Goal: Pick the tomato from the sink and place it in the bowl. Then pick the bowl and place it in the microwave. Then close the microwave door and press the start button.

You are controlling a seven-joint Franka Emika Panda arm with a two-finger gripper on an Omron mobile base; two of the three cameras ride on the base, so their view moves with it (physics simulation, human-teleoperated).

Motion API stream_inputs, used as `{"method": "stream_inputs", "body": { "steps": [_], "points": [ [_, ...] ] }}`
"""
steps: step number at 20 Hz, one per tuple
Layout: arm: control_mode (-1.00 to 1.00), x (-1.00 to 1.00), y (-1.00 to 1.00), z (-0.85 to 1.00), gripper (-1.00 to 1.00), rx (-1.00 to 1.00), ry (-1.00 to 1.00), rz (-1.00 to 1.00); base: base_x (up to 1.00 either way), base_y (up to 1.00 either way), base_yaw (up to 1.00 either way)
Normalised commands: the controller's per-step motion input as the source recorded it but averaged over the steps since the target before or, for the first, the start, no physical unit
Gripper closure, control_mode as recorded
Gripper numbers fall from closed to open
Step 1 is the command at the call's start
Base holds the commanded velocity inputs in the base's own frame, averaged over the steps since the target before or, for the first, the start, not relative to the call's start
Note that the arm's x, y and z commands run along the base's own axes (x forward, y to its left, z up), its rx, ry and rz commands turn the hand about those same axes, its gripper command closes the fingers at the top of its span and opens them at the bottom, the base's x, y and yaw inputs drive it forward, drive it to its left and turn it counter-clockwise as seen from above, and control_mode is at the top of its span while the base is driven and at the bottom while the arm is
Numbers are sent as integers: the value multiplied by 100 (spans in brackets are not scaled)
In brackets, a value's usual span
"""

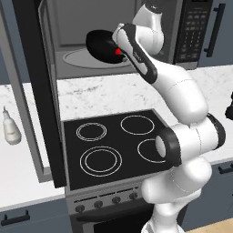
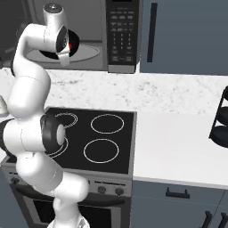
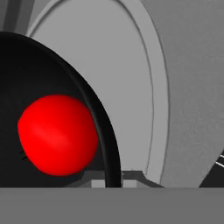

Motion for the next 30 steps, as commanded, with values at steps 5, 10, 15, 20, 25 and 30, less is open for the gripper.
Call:
{"method": "stream_inputs", "body": {
  "steps": [5,10,15,20,25,30],
  "points": [
    [-100,9,7,-14,-100,-7,-1,4,0,0,0],
    [-100,-39,0,-1,-100,-1,-13,0,0,0,0],
    [-100,-87,0,-6,-100,0,-18,0,0,0,0],
    [-100,-24,0,-38,-100,-6,3,-2,0,0,0],
    [-100,-41,-7,-8,-100,-28,-9,-2,0,0,0],
    [-100,-55,-3,1,-100,-42,-15,-7,0,0,0]
  ]
}}
